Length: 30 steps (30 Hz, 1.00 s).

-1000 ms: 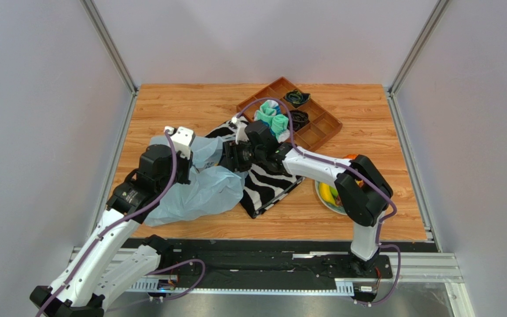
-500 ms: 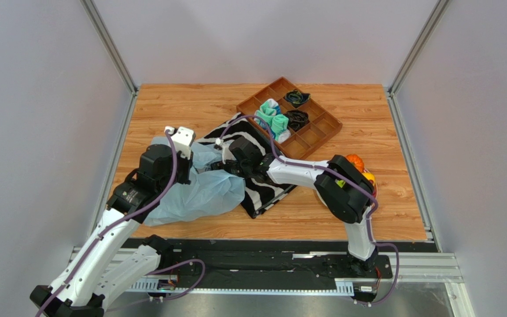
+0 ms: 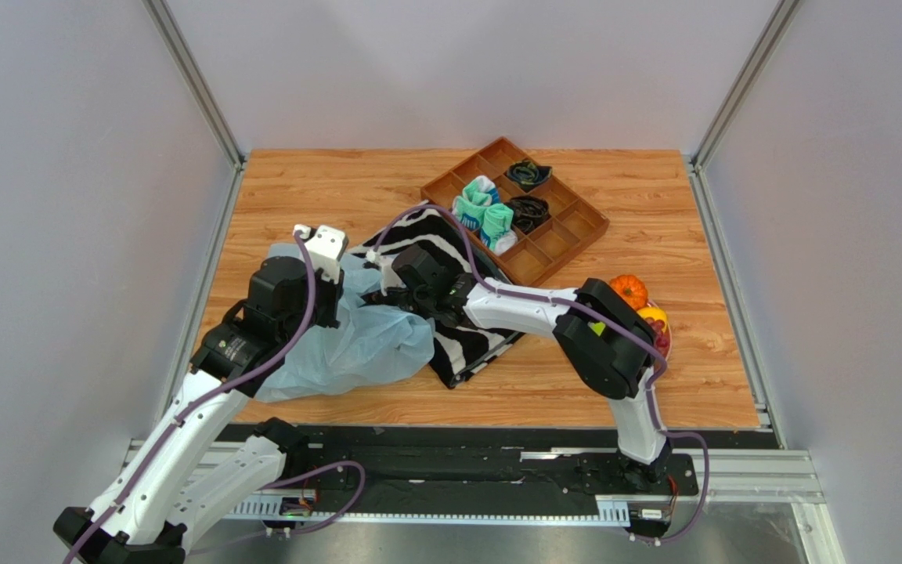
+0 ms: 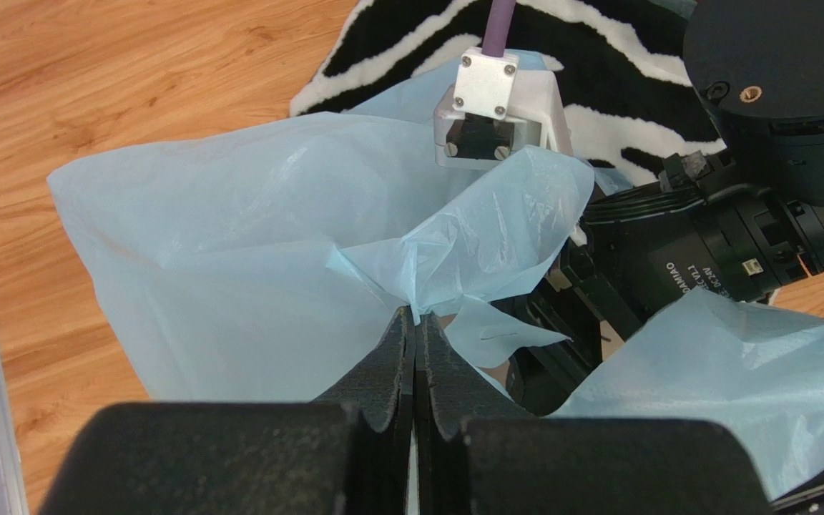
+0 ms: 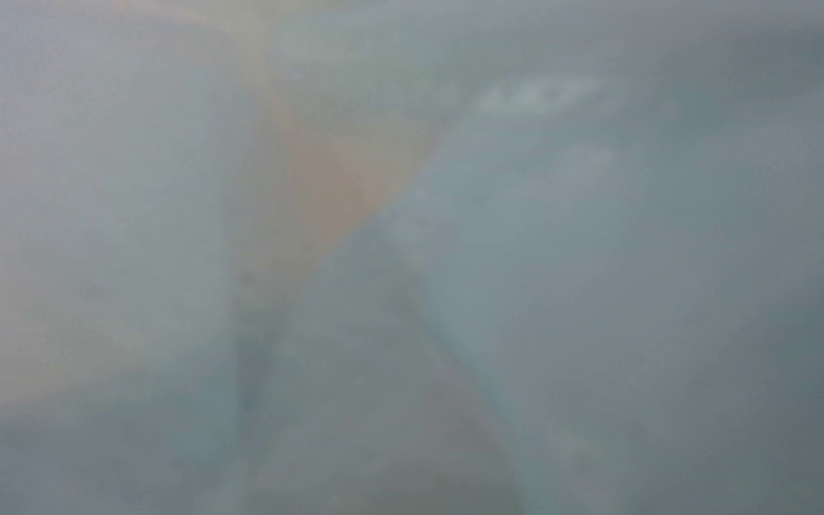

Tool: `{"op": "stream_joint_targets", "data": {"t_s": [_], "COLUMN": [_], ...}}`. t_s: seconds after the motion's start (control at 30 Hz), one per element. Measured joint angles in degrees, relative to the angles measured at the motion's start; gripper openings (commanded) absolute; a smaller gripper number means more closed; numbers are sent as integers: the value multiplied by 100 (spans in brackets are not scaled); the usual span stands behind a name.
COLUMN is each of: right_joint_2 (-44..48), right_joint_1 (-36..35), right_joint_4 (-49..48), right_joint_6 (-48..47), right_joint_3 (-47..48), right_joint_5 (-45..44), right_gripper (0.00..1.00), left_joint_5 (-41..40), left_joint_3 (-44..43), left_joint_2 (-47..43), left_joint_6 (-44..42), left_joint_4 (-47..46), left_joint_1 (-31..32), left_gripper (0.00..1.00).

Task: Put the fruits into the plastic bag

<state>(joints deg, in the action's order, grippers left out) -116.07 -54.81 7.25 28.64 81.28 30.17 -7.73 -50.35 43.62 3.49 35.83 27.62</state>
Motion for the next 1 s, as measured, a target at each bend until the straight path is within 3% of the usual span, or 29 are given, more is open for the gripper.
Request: {"op": "stream_joint_targets", "data": {"t_s": [0.33,0.73,1.0], "right_joint_2": [74,1436,1556], "right_joint_1": [26,846,872], "right_joint_4": [52,114,391], "right_joint_6": [-72,-149,-155], "right_joint_3": [-17,-841,-1353], "right_joint_5": [-166,-671,-977], "right_gripper": [82,82,81], "left_joint_5": [-4,-52,-52], "left_joint_3": [0,0,0], "left_joint_2": [0,-109,-74], "left_joint_6": [0,2,2], "left_joint_4": [0,0,0], "left_joint_1": [0,0,0], "left_gripper": [0,0,0]}}
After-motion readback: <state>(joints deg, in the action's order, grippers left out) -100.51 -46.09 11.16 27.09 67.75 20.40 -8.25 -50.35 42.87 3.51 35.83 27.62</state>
